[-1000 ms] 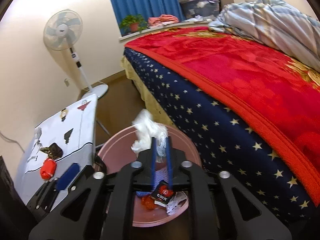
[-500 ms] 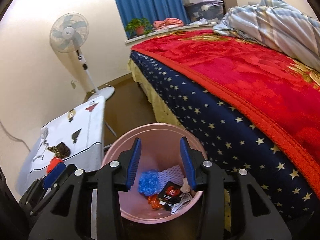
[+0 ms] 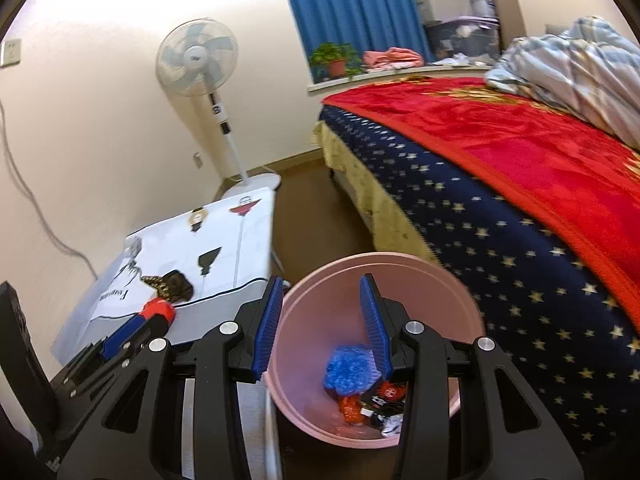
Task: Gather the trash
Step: 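Move both open tools back over the board toward the red bag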
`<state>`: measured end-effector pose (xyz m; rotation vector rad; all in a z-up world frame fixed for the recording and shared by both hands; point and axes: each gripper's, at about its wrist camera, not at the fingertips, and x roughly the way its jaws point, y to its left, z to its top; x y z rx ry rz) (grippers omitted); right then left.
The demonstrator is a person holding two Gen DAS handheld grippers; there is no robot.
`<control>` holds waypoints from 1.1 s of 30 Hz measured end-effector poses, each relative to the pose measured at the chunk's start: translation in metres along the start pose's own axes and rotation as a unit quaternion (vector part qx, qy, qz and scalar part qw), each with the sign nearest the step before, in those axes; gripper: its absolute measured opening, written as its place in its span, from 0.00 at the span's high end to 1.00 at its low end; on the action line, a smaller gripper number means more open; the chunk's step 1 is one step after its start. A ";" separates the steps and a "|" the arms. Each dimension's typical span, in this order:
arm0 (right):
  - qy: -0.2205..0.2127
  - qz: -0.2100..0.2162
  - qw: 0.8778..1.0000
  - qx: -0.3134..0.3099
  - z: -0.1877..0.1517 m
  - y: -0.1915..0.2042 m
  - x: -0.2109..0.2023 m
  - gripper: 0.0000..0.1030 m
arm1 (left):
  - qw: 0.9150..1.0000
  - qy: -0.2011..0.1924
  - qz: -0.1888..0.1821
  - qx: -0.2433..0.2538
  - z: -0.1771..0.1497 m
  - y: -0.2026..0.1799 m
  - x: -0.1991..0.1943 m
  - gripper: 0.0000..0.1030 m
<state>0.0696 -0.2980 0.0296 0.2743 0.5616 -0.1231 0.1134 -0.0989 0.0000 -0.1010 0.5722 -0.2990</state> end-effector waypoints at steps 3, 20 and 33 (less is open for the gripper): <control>0.003 0.014 1.000 -0.008 -0.002 0.013 0.009 0.60 | 1.000 0.002 0.017 -0.013 0.000 0.014 0.002 0.65; 0.029 0.070 0.996 -0.042 -0.013 0.070 0.051 0.61 | 0.996 0.020 0.072 -0.041 -0.005 0.067 0.016 0.65; 0.046 0.097 0.994 -0.036 -0.021 0.076 0.074 0.72 | 0.985 0.035 0.128 -0.110 -0.010 0.115 0.031 0.65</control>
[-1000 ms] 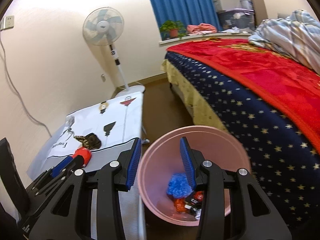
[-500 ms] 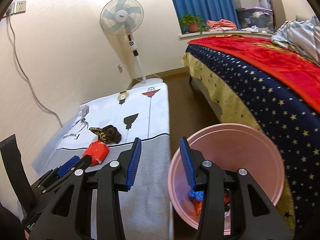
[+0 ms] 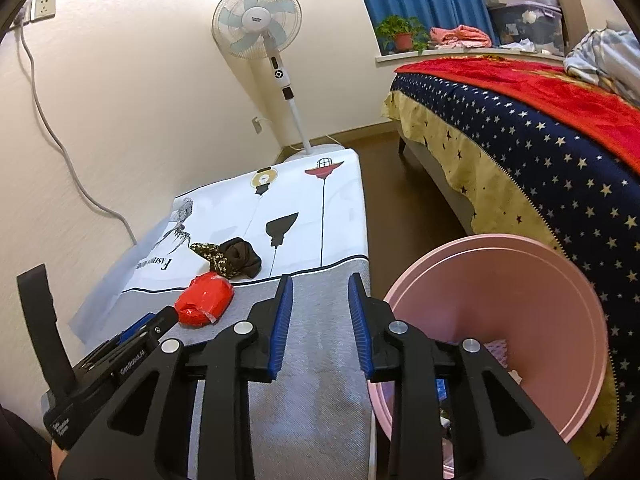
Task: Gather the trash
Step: 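Move both open tools back over the board toward the red bag, then grasp the red plastic bag with the left tool while the right tool grasps the camouflage cloth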
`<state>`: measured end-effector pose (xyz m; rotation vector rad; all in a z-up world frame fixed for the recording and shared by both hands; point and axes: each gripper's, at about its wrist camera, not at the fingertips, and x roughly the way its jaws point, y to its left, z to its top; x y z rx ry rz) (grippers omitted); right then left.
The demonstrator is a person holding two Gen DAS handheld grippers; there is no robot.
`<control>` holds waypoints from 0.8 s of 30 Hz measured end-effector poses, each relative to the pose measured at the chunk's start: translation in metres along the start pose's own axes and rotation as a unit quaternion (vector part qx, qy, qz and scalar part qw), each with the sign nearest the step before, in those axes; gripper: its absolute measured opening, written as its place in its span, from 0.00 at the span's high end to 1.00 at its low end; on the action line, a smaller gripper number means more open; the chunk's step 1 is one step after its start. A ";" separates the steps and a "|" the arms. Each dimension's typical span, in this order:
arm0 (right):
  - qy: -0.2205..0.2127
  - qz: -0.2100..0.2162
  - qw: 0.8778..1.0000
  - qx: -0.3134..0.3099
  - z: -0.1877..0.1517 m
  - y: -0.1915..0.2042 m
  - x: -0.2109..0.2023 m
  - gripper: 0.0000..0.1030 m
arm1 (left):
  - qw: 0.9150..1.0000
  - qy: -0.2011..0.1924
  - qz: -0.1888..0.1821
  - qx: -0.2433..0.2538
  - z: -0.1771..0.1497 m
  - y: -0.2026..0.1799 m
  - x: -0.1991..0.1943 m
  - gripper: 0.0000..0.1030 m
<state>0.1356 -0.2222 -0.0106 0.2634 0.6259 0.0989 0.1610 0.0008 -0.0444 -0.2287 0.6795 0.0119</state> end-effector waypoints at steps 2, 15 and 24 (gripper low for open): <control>0.004 0.006 1.000 0.001 -0.001 0.000 0.005 0.72 | 1.000 0.002 0.007 -0.008 0.001 0.004 0.005 0.58; 0.027 0.032 0.999 -0.009 -0.003 0.003 0.029 0.71 | 0.999 0.035 0.022 -0.035 0.012 0.014 0.043 0.25; 0.044 0.034 0.998 -0.007 -0.006 -0.004 0.046 0.71 | 0.996 0.081 0.035 -0.011 0.016 0.005 0.071 0.20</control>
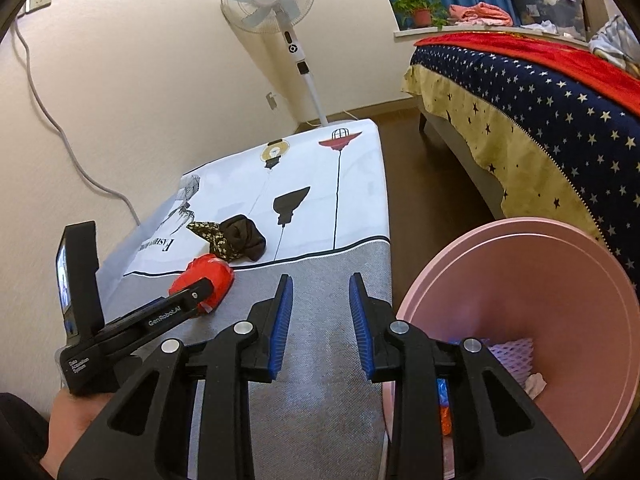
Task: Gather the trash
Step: 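Grasp the red plastic bag with the left tool while the right tool grasps the camouflage cloth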
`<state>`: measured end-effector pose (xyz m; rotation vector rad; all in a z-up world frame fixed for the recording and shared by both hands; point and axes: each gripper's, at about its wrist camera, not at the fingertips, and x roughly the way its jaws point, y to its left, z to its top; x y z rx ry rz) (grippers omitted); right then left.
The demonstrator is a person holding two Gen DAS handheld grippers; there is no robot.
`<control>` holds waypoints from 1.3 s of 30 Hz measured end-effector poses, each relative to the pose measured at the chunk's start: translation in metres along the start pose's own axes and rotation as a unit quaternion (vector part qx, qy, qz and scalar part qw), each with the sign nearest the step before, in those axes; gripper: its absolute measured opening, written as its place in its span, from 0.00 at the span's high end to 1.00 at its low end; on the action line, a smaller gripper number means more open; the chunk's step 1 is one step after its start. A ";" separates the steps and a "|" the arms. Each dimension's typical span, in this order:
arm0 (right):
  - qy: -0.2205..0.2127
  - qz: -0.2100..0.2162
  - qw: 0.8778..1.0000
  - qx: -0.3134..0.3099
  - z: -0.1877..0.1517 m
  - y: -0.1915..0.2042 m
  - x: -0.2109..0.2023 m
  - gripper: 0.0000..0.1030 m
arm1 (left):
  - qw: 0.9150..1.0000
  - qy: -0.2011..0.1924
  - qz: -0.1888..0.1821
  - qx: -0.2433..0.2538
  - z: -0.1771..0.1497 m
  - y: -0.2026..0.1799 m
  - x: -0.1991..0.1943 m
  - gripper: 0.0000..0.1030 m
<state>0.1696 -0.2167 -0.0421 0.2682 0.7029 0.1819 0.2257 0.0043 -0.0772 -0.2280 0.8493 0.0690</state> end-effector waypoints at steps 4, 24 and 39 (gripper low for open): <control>0.006 0.006 1.000 -0.004 0.001 0.003 0.006 0.71 | 1.000 0.004 -0.004 0.001 0.001 0.002 0.002 0.38; 0.068 0.042 0.995 -0.065 0.035 0.068 0.110 0.53 | 0.995 -0.020 0.065 -0.074 -0.001 0.056 -0.016 0.42; 0.068 0.053 0.991 -0.107 0.034 0.083 0.116 0.96 | 0.996 -0.022 0.058 -0.067 -0.001 0.054 -0.019 0.42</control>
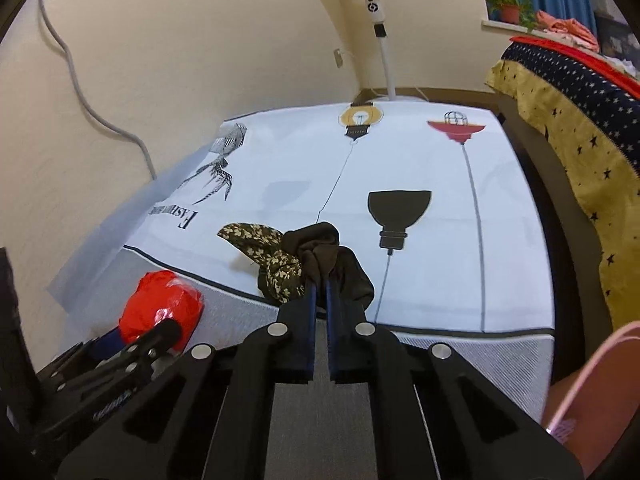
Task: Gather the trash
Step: 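Grasp the red plastic bag with the left tool while the right tool grasps the camouflage cloth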
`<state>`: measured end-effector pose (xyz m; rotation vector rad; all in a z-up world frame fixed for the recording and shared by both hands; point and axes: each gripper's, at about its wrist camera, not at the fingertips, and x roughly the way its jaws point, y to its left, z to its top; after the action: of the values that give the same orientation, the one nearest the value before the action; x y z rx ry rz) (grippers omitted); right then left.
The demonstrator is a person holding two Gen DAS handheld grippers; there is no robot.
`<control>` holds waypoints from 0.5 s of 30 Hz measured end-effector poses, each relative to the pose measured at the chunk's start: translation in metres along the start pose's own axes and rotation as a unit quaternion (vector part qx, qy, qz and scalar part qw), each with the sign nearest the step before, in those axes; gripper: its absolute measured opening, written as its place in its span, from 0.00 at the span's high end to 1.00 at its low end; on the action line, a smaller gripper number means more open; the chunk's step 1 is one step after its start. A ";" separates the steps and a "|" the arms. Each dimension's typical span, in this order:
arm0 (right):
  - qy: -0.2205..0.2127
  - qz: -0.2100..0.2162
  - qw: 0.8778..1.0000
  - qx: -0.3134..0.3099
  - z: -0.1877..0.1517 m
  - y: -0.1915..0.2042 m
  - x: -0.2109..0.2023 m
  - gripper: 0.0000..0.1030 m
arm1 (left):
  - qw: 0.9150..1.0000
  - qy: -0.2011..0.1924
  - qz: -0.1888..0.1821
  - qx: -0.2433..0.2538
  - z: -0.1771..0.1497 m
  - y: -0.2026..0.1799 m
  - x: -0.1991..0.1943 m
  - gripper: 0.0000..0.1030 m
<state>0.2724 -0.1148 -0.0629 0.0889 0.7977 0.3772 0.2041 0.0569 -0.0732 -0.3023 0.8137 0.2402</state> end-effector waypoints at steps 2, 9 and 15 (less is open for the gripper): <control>-0.005 -0.006 1.000 -0.002 -0.003 0.000 -0.012 0.96 | 1.000 -0.002 -0.003 0.001 0.000 -0.002 -0.004 0.42; -0.017 -0.023 1.000 0.005 -0.014 -0.004 -0.058 0.96 | 1.000 -0.018 -0.014 0.015 -0.001 -0.009 -0.027 0.42; -0.031 -0.046 0.998 0.013 -0.026 -0.010 -0.103 0.96 | 0.999 -0.033 -0.025 0.033 -0.006 -0.015 -0.053 0.43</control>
<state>0.1915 -0.1635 -0.0131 0.0886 0.7420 0.2759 0.1692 0.0356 -0.0351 -0.2515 0.7461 0.1763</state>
